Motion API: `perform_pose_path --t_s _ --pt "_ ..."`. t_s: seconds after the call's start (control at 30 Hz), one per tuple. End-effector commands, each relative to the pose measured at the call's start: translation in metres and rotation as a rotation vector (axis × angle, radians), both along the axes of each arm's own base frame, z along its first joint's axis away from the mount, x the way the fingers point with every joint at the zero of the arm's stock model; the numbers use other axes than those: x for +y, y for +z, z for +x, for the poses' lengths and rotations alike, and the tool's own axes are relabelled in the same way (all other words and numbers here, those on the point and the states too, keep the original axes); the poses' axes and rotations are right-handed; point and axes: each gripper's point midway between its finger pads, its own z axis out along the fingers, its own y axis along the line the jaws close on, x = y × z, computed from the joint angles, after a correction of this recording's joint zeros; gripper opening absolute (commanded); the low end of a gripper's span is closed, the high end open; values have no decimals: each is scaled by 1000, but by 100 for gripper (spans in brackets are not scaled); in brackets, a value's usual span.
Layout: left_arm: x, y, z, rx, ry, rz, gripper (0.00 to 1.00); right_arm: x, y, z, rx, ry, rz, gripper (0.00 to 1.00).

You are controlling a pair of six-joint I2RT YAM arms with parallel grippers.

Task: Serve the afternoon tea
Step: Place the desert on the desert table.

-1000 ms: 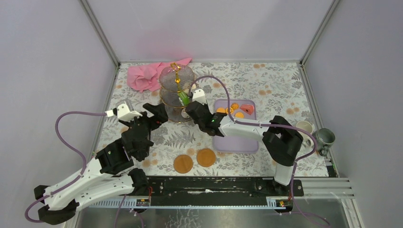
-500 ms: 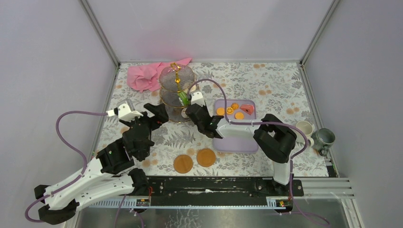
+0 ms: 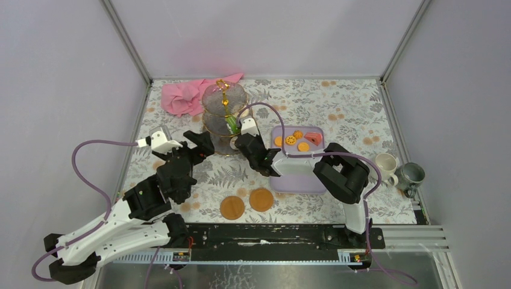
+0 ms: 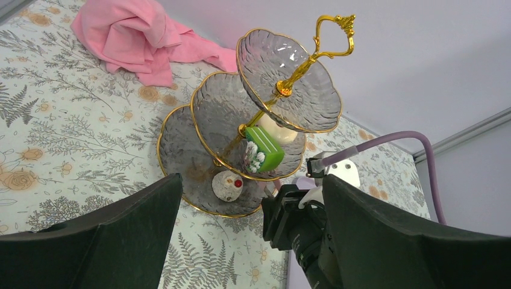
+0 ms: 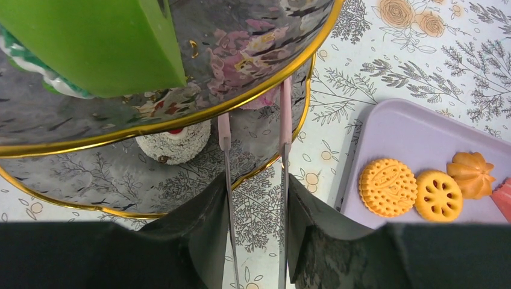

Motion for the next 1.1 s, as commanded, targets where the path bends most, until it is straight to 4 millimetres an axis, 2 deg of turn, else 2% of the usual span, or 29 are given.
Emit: perform_pose_path --t_s 0.0,0.07,0.13,0.17,0.7,1.07 --pt "5 6 2 -25 36 -16 93 -1 17 17 -68 -53 39 33" --pt "5 7 2 -25 36 -17 93 -3 15 16 -63 -54 34 39" --pt "5 7 2 -26 36 -18 93 -3 15 15 -61 -57 34 50" --pt "5 7 2 -27 36 -21 93 -3 16 15 -60 -55 34 52" --pt "4 12 2 -26 32 -21 93 -11 38 10 -83 -56 60 50" --pt "0 15 4 -19 29 -22 92 -18 55 -2 -100 -48 75 49"
